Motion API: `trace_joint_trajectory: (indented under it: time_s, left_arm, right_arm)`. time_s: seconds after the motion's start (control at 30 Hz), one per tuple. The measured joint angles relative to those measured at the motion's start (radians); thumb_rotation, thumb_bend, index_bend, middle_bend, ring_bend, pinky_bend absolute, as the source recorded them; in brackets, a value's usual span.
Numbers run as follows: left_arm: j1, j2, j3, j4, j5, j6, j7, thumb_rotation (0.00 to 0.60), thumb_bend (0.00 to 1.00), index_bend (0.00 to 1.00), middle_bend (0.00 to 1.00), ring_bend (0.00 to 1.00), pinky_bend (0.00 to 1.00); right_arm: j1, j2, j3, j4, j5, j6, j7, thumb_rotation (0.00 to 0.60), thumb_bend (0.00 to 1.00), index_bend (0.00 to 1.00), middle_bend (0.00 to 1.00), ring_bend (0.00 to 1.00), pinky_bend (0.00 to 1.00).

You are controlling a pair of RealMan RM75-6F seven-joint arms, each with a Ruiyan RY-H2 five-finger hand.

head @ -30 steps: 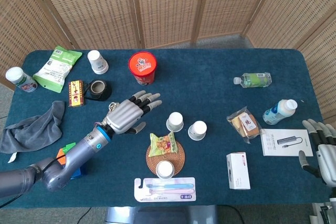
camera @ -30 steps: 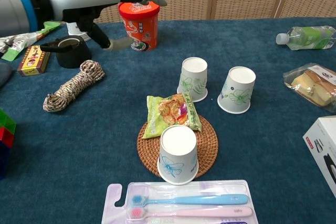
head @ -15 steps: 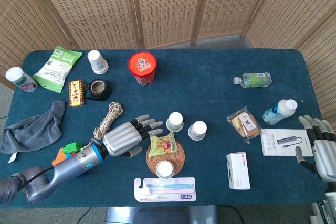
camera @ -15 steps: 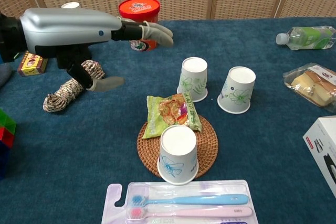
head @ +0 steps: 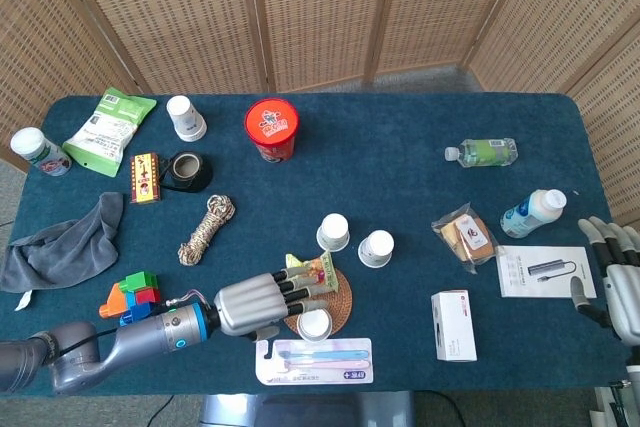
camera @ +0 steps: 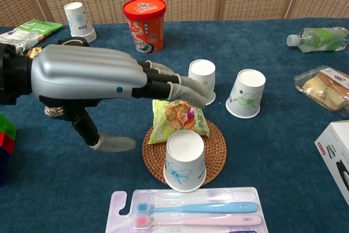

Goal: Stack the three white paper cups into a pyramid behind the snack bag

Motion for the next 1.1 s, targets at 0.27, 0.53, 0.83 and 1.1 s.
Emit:
trace_joint_trajectory:
  time_s: [0.27, 0.53, 0.83, 1.1]
  left_arm:
    - [-0.028, -0.05, -0.012, 0.004, -0.034, -0.058, 0.043, 0.6, 0.45, 0.0, 0.0, 0.0, 0.0]
    - [-0.055, -0.118, -0.034, 0.025, -0.091, -0.118, 0.106, 0.6, 0.45, 0.0, 0.0, 0.0, 0.0]
    - [-0.067, -0.184, -0.057, 0.061, -0.164, -0.152, 0.175, 0.6, 0.45, 0.0, 0.0, 0.0, 0.0]
    - [-0.081, -0.241, -0.071, 0.099, -0.21, -0.17, 0.212, 0.6, 0.45, 0.0, 0.0, 0.0, 0.1]
  right_arm:
    - [-0.008, 0.002, -0.003, 0.002, 0.001, 0.01, 0.016, 0.6, 0.53, 0.0, 0.0, 0.0, 0.0]
    - [-0.021, 0.007, -0.006, 0.013, 0.001, 0.024, 0.043, 0.6, 0.53, 0.0, 0.0, 0.0, 0.0]
    - [-0.039, 0.008, -0.01, 0.033, 0.003, 0.04, 0.077, 0.6, 0.53, 0.0, 0.0, 0.0, 0.0]
    - [-0.048, 0.008, -0.011, 0.047, 0.009, 0.045, 0.101, 0.6, 0.54, 0.0, 0.0, 0.0, 0.0]
